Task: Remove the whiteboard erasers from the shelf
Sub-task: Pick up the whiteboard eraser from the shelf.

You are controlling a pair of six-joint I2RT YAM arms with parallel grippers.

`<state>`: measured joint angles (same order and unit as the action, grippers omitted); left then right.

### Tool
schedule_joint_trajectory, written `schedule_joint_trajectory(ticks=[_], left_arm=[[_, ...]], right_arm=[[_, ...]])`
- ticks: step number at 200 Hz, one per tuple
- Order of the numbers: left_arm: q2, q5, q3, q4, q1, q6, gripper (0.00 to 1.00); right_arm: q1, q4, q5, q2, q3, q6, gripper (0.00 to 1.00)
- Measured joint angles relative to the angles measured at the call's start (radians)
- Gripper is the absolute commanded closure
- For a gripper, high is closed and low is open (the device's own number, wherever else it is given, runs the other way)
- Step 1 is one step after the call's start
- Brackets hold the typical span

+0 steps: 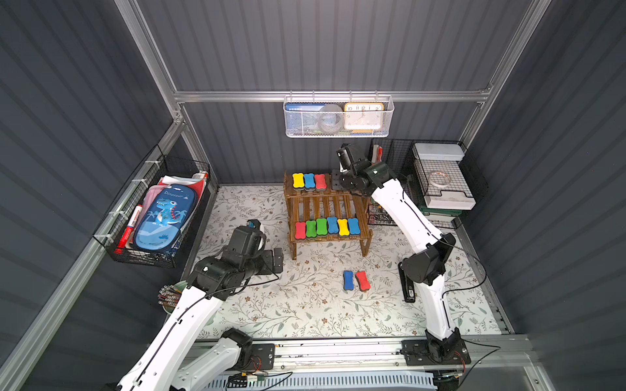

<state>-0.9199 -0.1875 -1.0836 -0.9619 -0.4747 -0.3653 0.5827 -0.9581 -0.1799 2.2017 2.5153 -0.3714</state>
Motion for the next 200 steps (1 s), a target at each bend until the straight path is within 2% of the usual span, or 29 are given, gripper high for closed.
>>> schedule_joint_trajectory(ticks=[52,74,119,158,181,200], left_arm=[[0.0,-0.002,0.001,0.0,0.0,0.0,0.01],[0.0,-0.007,0.003,0.001,0.0,0.0,0.01],[0.004,-0.008,0.01,0.006,0.0,0.0,0.01],[0.02,-0.008,0.013,0.021,0.0,0.002,0.01],[0.039,-0.018,0.014,0.023,0.0,0.008,0.01],[0.058,-0.024,0.014,0.022,0.0,0.012,0.01]], right_arm=[[0.002,0.015,0.003,-0.005,-0.003,-0.023,0.66],[0.011,0.034,-0.003,-0.059,-0.077,-0.044,0.67],[0.08,0.142,-0.008,-0.387,-0.476,-0.138,0.67],[0.207,0.243,-0.026,-0.68,-0.874,-0.266,0.67],[0.283,0.279,-0.032,-0.765,-1.07,-0.356,0.67],[0.338,0.299,-0.034,-0.767,-1.183,-0.428,0.68]])
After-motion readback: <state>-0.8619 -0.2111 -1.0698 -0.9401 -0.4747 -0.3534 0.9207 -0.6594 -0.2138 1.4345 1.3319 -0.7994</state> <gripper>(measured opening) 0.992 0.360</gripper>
